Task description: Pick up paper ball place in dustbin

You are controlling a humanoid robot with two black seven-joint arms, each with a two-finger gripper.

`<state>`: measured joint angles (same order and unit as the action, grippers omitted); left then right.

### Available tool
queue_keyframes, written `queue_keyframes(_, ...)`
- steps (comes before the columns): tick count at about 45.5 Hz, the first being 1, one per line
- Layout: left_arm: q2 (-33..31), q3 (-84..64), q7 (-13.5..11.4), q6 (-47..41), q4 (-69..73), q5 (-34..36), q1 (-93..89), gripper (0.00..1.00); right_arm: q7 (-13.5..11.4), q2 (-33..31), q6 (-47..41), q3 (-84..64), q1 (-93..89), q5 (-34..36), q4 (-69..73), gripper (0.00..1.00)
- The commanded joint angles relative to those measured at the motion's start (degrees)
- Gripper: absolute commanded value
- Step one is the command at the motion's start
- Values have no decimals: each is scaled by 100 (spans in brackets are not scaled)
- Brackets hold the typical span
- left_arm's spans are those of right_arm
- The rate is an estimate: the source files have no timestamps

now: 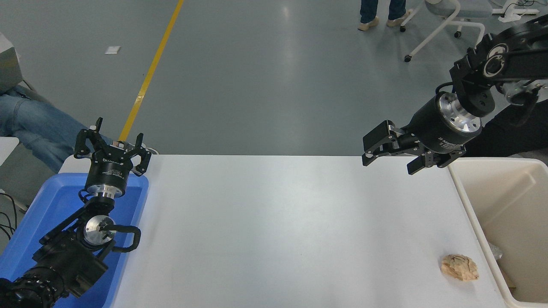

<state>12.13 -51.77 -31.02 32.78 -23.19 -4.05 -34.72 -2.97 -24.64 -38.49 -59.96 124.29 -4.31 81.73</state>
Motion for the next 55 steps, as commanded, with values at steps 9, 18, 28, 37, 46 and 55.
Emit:
queue_keyframes(9,0,0,0,0,-1,0,0,99,-1,-32,0,-51,-10,-17,1,100)
queue_keyframes(18,0,0,0,0,-1,0,0,99,-1,30,0,-42,-19,-17,-8,100)
queue_keyframes(28,0,0,0,0,-1,0,0,99,-1,21,0,-51,-19,-26,-26,100)
queue_keyframes(37,0,0,0,0,-1,0,0,99,-1,21,0,-235,-63,-35,-87,100)
queue_keyframes(46,0,0,0,0,7,0,0,99,-1,-40,9,-384,-45,-35,-96,100)
queue_keyframes(55,0,0,0,0,8,0,0,99,7,-120,26,-402,-54,-35,-114,100)
